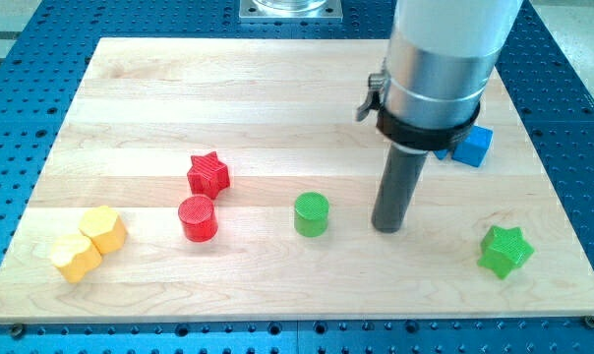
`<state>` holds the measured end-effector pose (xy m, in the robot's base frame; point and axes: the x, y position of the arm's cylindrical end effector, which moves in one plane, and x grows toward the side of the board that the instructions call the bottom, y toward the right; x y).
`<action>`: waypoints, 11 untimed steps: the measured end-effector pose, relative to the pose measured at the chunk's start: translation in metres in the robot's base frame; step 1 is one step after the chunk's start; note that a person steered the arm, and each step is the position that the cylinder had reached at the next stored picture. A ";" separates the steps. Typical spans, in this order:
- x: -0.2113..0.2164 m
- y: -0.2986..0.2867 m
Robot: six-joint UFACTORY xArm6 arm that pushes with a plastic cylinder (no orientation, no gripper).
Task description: Place the green circle parallel to the red star
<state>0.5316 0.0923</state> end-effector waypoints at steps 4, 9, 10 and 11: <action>-0.024 -0.076; -0.033 0.039; -0.057 -0.036; -0.062 -0.060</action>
